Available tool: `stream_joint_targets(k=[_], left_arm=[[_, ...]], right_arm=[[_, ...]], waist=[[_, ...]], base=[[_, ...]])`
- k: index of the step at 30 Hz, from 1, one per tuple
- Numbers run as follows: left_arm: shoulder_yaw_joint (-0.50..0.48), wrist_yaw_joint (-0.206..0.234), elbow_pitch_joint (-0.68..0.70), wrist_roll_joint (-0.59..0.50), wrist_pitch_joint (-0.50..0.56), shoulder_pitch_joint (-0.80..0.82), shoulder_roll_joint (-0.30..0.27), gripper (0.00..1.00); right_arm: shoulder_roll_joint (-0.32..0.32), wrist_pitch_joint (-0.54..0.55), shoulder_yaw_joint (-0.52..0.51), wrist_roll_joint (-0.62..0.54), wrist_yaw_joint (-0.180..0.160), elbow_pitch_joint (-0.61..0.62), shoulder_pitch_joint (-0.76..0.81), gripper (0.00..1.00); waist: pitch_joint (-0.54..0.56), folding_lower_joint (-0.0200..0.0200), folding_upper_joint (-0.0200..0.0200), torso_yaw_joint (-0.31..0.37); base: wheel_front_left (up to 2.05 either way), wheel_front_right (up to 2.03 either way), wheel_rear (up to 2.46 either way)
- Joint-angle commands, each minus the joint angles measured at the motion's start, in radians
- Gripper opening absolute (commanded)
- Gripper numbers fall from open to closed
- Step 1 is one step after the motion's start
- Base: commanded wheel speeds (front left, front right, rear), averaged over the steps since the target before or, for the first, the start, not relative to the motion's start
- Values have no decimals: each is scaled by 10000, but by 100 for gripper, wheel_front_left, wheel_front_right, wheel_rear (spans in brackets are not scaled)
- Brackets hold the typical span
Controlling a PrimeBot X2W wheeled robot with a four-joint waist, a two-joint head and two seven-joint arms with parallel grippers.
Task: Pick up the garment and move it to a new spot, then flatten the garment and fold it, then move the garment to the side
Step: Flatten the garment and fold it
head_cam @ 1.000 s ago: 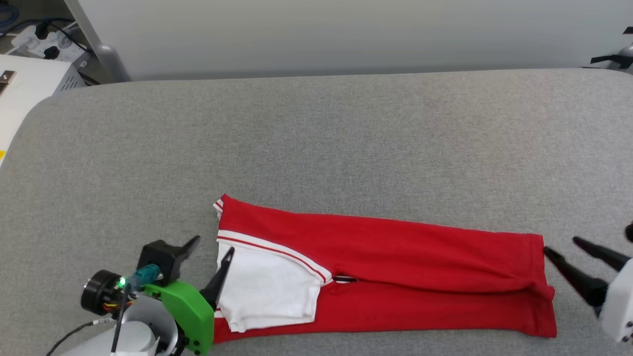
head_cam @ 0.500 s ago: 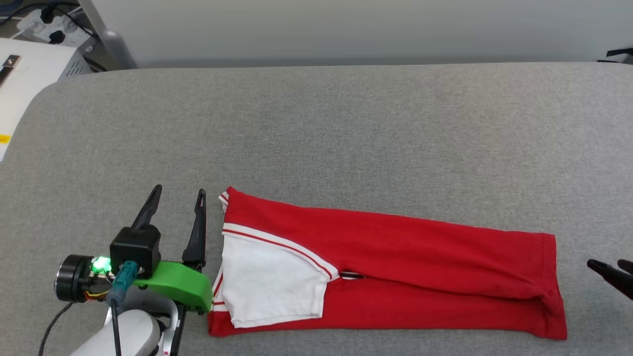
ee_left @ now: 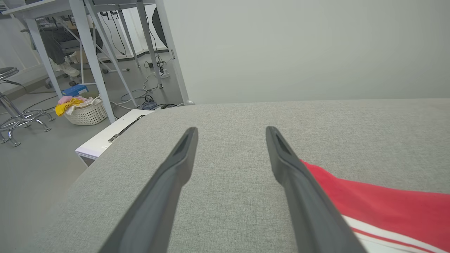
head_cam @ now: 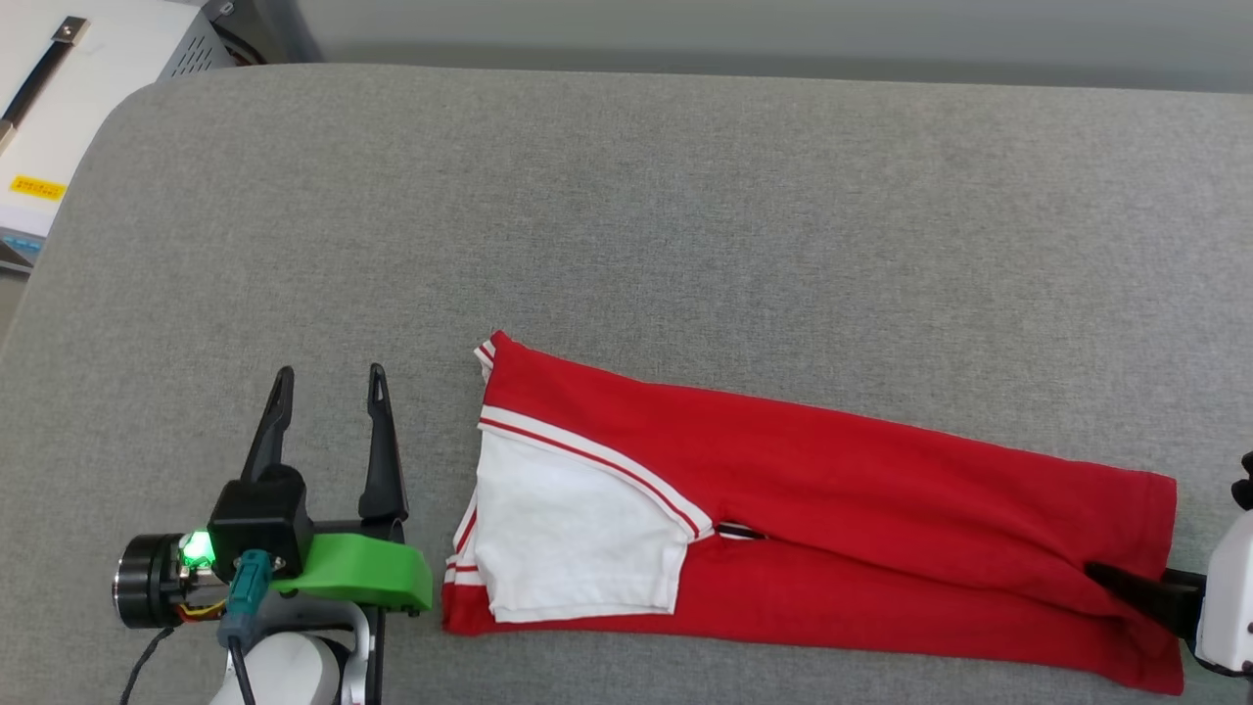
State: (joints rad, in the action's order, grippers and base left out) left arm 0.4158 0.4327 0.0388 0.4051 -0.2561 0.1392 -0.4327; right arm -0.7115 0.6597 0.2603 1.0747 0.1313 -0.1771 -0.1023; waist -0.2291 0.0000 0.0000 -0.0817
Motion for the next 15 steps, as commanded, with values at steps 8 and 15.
stream_joint_targets(k=[8,15], left_arm=[[-1099,-1006,-222,-1044,-56,-646,1127,100],[-1823,-1778,-412,-2048,-56,-875,1899,100]], right_arm=[[602,-325,1316,190,-6,179,-249,100],[349,-1314,1854,-197,-6,-362,-549,0]], waist=[[-198,0,0,-182],[22,0,0,-89]], base=[[0,0,0],[0,0,0]])
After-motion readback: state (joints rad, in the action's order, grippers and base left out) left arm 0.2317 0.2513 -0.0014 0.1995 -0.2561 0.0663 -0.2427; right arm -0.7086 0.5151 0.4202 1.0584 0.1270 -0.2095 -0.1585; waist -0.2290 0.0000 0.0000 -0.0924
